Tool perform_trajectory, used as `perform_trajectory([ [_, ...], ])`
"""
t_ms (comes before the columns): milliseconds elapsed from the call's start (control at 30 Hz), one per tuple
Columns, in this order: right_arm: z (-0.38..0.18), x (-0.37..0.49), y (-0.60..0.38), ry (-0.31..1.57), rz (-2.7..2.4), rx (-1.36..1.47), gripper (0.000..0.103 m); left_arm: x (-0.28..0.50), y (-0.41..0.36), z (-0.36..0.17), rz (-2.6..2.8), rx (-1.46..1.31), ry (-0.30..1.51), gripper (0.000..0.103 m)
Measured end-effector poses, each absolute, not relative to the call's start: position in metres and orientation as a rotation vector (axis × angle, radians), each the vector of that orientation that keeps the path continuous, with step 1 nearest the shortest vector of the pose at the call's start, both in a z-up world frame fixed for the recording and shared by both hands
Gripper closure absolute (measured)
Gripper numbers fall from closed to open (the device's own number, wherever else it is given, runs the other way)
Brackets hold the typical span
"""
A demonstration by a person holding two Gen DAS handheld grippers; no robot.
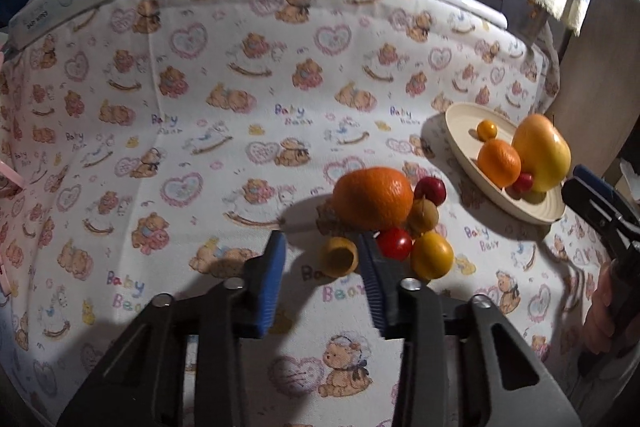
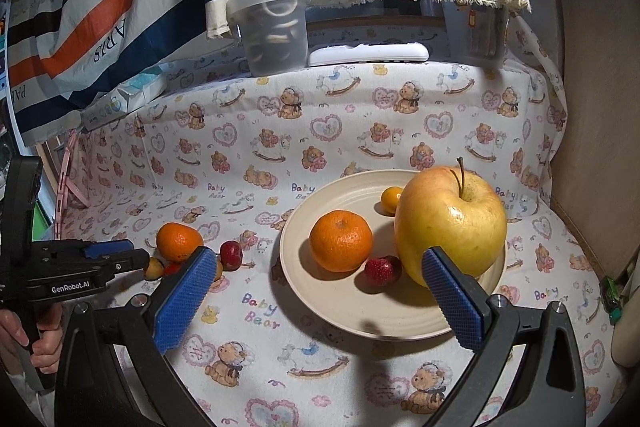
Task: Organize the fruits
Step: 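Move the left tool to the fruit pile and grasp a small brown fruit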
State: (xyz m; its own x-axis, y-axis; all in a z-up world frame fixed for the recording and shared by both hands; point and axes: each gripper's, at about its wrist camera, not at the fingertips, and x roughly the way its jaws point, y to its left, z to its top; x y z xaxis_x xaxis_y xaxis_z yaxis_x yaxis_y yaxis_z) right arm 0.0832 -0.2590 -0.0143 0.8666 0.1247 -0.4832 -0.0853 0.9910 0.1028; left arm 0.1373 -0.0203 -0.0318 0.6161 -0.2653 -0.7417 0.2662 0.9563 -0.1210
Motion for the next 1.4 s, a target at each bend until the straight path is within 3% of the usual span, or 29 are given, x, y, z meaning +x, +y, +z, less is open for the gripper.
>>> perform_trajectory([
  [233,-0.015,0.083,-0.259,0.513,0.104,0.071,0.0,0.137,-0.022,-0.035,-0.334,0.007,0.865,0.072],
  [367,-0.014,0.083,-0.26,0.511,0.1,0.07,0.0,0.139,-0.026,-0.038,-0.341,0.005,0.876,0.081],
  [800,-0.014,0.084,-0.26,0.521,0.096,0.064,0.0,0.136,-0.023,-0.034,-0.234,0.057,0.814,0.082],
  [1400,-0.017,0.087,-0.261,0.536,0.097,0.062,0.0,0.146,-0.018,-0.045,-0.251,0.021,0.887,0.08],
])
